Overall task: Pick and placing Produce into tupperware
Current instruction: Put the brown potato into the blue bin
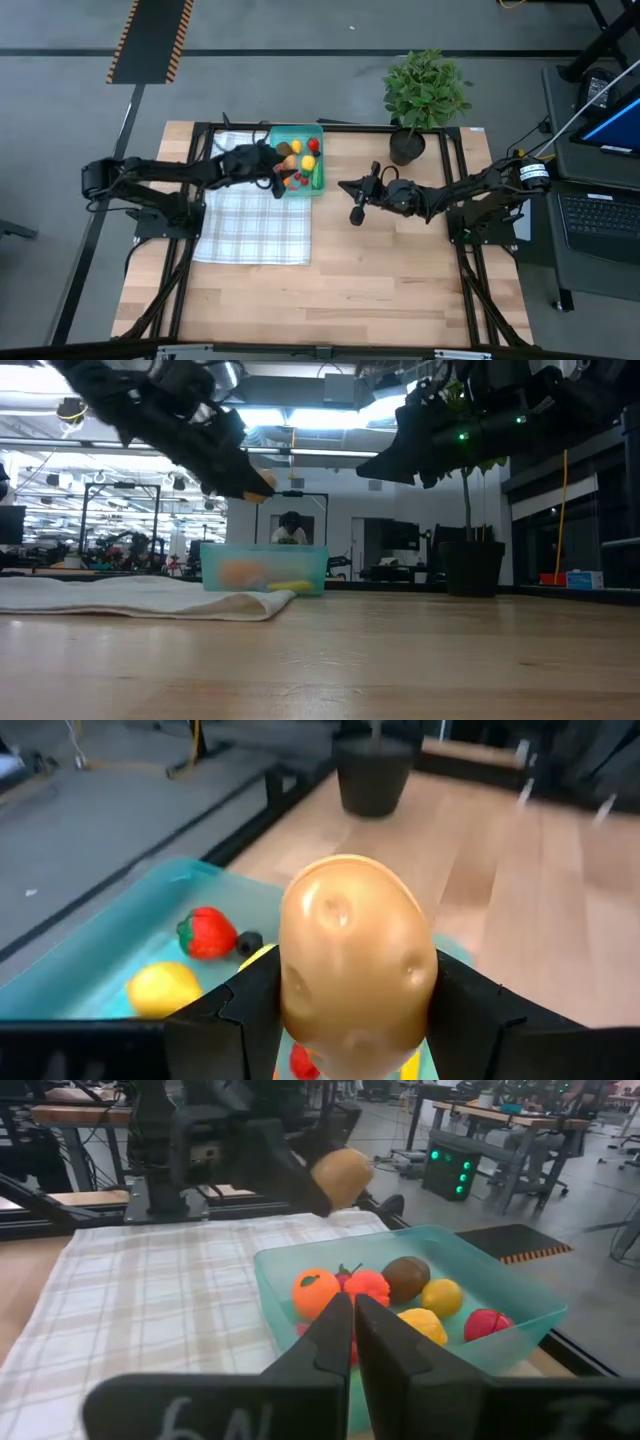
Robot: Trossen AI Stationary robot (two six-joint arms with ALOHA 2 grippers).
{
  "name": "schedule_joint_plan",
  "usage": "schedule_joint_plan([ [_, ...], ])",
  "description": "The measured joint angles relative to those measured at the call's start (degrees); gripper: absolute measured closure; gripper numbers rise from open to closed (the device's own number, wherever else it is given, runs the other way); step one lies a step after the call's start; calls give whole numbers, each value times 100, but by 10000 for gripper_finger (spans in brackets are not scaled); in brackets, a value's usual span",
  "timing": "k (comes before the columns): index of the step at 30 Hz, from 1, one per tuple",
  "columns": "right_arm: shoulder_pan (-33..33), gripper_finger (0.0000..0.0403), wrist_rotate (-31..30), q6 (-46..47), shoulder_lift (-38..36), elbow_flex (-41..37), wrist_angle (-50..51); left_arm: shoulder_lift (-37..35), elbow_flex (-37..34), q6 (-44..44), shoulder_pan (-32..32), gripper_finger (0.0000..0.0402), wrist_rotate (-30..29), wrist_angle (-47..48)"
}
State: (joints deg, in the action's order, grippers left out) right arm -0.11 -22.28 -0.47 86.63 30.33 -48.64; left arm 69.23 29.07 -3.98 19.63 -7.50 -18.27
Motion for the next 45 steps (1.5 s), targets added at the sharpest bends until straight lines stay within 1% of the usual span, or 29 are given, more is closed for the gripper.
schedule_joint_plan([
  [9,-5,382,2,-4,0,0,44,553,1361,159,422,216,758,2349],
  [11,-5,382,2,-7,0,0,47,688,1604,164,452,216,779,2842],
  [14,-5,382,2,-37,0,0,50,879,1863,305,454,216,779,3297],
  [18,-5,382,4,-132,0,0,54,1032,1982,380,454,216,790,3340],
  [34,-5,382,4,-131,0,0,102,1045,1992,464,465,216,785,3322],
  [45,-7,382,2,-131,0,0,170,1892,1990,474,557,215,782,2960],
])
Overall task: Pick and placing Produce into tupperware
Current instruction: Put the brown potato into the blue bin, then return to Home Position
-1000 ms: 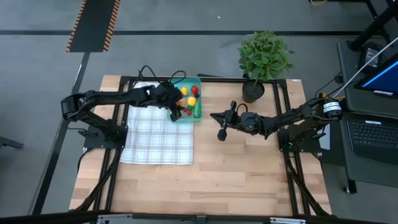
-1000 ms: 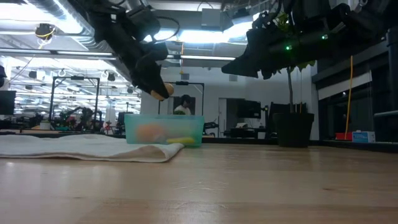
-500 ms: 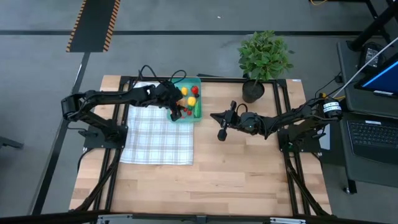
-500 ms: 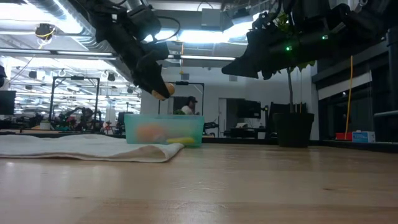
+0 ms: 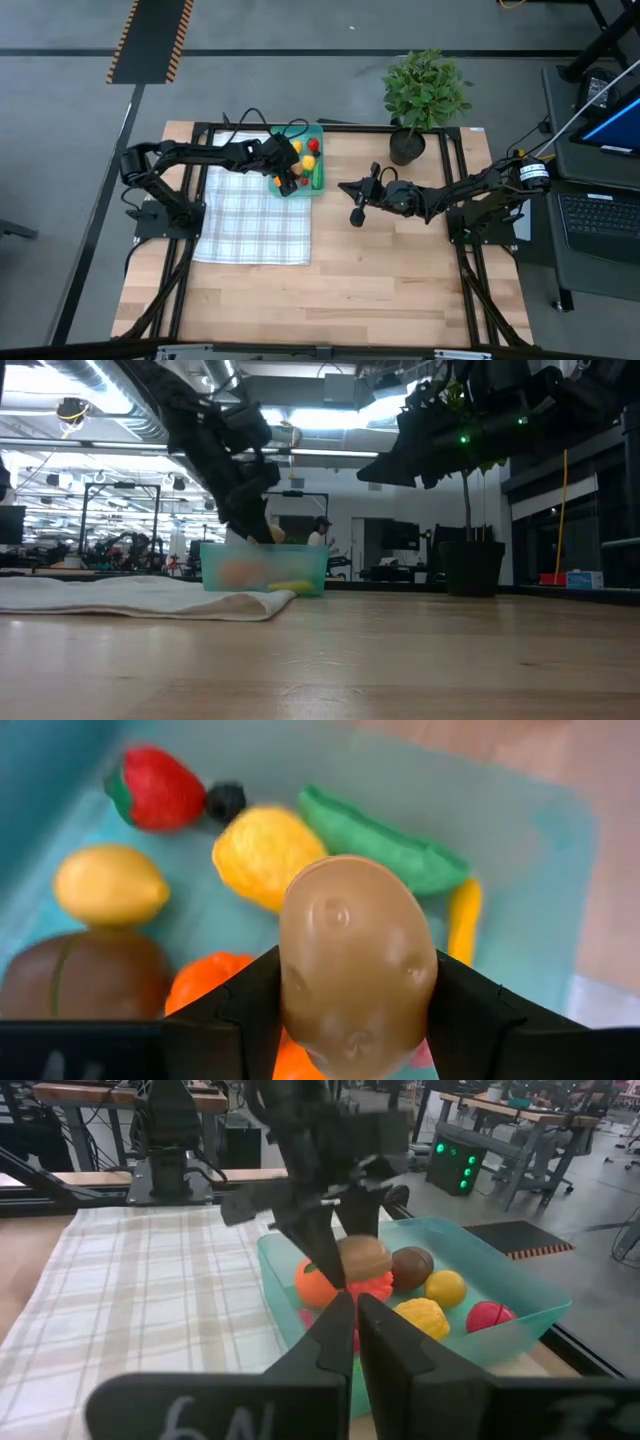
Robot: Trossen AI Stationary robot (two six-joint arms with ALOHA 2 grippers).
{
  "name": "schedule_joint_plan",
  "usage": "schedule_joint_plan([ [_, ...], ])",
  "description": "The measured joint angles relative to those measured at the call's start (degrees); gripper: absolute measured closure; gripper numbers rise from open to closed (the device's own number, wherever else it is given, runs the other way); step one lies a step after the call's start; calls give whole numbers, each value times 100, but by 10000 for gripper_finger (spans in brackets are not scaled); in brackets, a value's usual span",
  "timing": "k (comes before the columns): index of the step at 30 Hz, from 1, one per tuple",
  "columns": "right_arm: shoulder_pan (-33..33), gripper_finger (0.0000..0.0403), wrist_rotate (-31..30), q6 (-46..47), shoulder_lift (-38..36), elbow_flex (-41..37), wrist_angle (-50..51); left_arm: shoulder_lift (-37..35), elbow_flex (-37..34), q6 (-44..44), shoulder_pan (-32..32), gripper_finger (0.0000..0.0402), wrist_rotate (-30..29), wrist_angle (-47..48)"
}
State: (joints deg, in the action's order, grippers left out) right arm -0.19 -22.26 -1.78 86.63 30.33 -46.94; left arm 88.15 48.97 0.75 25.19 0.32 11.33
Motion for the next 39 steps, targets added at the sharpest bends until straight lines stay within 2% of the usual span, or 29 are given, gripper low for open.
schedule_joint_plan([
  [6,0,382,2,0,0,0,144,319,0,133,85,211,-3,-37],
  [18,0,382,2,7,0,0,232,296,-2,135,67,183,0,-295],
  [28,0,382,1,16,0,0,227,290,-2,134,63,185,-2,-341],
  [34,0,382,1,1,-63,2,129,-139,-7,236,-88,182,130,-429],
  [39,0,382,4,77,-420,2,396,-1038,-240,339,-384,188,440,-503],
])
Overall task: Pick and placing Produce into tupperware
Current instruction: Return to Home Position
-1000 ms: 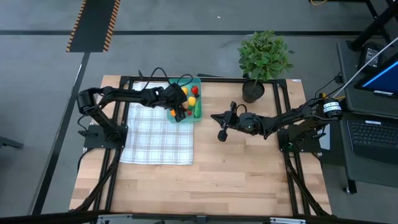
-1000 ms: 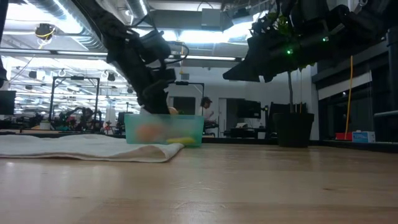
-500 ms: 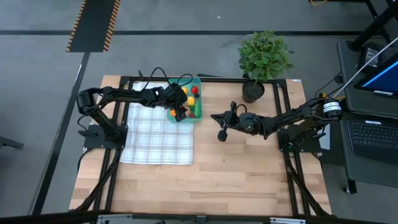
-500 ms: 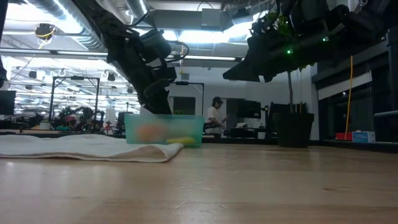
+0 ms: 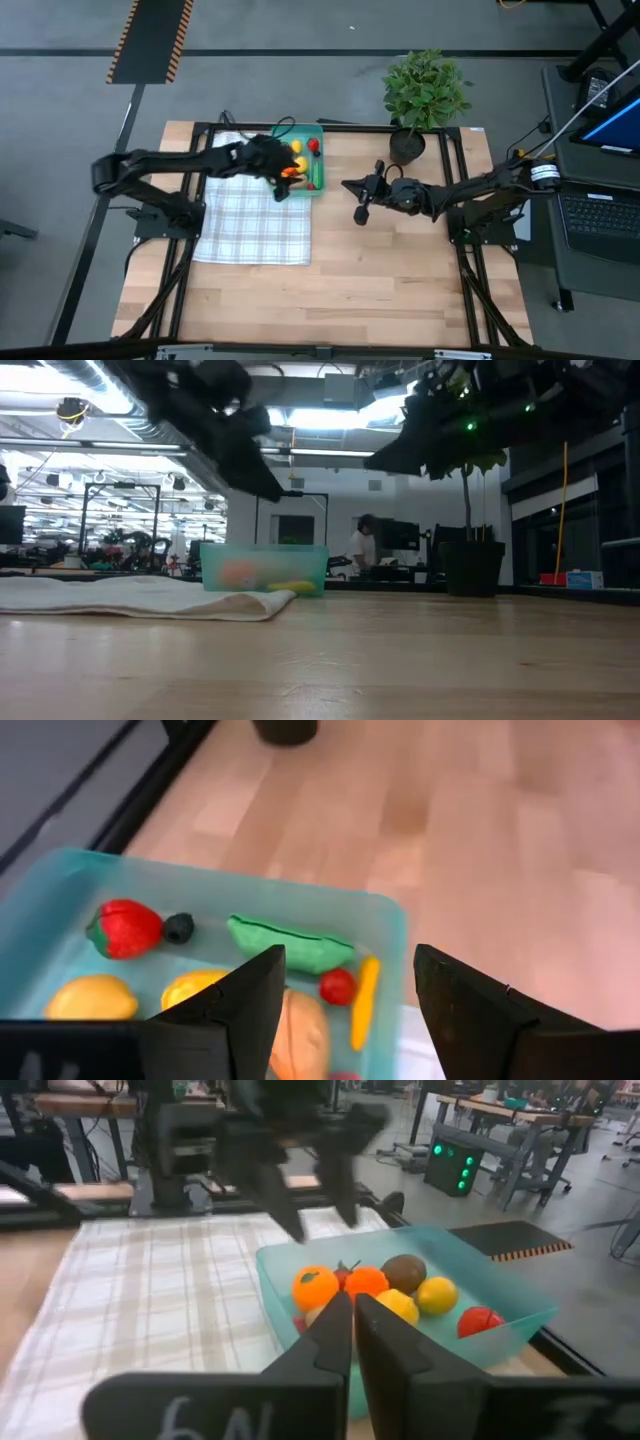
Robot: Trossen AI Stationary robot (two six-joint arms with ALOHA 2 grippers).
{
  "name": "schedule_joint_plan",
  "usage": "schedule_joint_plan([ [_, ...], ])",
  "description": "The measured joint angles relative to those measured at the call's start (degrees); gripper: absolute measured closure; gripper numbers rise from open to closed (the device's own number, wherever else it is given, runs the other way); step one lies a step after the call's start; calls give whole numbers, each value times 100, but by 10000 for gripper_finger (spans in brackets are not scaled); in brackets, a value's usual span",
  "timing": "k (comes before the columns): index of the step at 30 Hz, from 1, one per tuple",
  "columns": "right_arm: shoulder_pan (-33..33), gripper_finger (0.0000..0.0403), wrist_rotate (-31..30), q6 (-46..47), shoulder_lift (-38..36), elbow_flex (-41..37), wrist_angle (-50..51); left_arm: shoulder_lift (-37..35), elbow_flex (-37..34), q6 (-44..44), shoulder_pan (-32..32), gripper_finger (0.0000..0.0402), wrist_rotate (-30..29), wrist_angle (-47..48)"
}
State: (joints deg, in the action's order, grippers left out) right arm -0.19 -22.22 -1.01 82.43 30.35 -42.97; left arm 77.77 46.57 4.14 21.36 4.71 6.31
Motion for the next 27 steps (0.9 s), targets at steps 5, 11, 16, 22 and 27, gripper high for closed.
schedule_joint_plan([
  [5,2,382,44,78,-686,0,812,-1284,-808,-148,-258,185,-2,-121],
  [11,74,382,888,151,-1766,-540,738,-3295,-2493,-470,-741,183,-1,-1523],
  [16,365,382,1382,222,-2846,-1228,475,-4945,-3200,-513,-837,189,-7,-1578],
  [22,503,382,1875,194,-3837,-1620,539,-6580,-3301,-411,-812,185,-13,-574],
  [27,572,382,1921,-229,-4478,-1811,1339,-7293,-3361,-552,-869,186,-16,235],
])
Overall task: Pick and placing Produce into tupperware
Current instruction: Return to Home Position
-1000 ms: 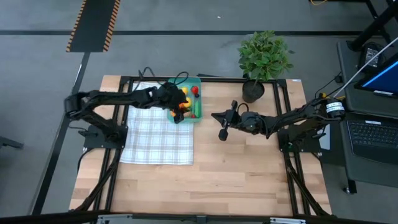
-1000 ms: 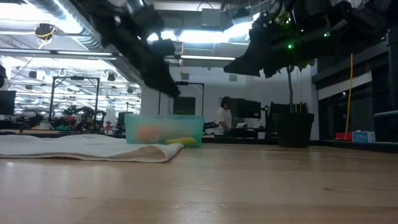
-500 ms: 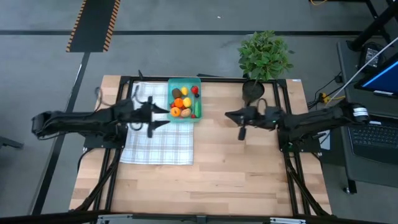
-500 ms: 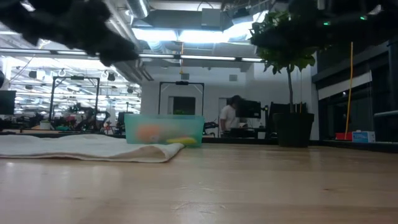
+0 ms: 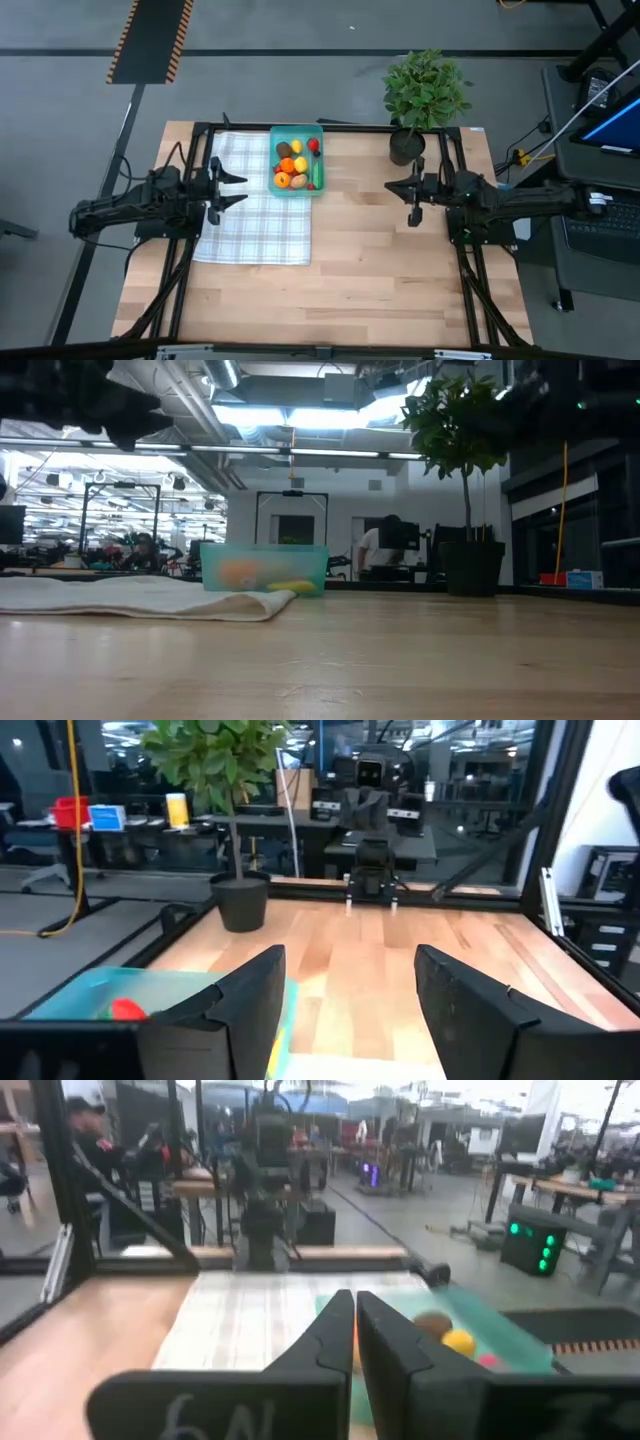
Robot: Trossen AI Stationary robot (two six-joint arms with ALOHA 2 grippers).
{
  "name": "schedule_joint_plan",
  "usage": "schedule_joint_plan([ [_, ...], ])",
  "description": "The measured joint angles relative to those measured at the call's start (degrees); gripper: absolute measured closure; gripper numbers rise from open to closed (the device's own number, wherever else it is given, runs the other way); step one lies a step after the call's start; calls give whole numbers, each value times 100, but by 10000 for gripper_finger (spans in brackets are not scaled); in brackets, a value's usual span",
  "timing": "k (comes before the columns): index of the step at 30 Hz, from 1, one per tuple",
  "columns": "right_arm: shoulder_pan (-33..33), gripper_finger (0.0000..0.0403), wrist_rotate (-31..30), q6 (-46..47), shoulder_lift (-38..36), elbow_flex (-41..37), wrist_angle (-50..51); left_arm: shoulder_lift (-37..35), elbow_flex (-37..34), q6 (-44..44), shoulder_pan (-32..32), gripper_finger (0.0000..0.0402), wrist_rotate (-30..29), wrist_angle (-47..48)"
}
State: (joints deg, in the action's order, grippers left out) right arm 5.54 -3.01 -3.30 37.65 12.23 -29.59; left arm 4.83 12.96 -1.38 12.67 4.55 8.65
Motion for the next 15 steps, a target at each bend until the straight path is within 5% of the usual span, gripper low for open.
schedule_joint_plan([
  [9,79,382,45,132,-1055,-826,105,-469,-1205,-10,-206,188,-1,-1130],
  [15,77,382,569,158,-1557,-1187,168,-447,-1249,23,-365,190,-41,-1195],
])
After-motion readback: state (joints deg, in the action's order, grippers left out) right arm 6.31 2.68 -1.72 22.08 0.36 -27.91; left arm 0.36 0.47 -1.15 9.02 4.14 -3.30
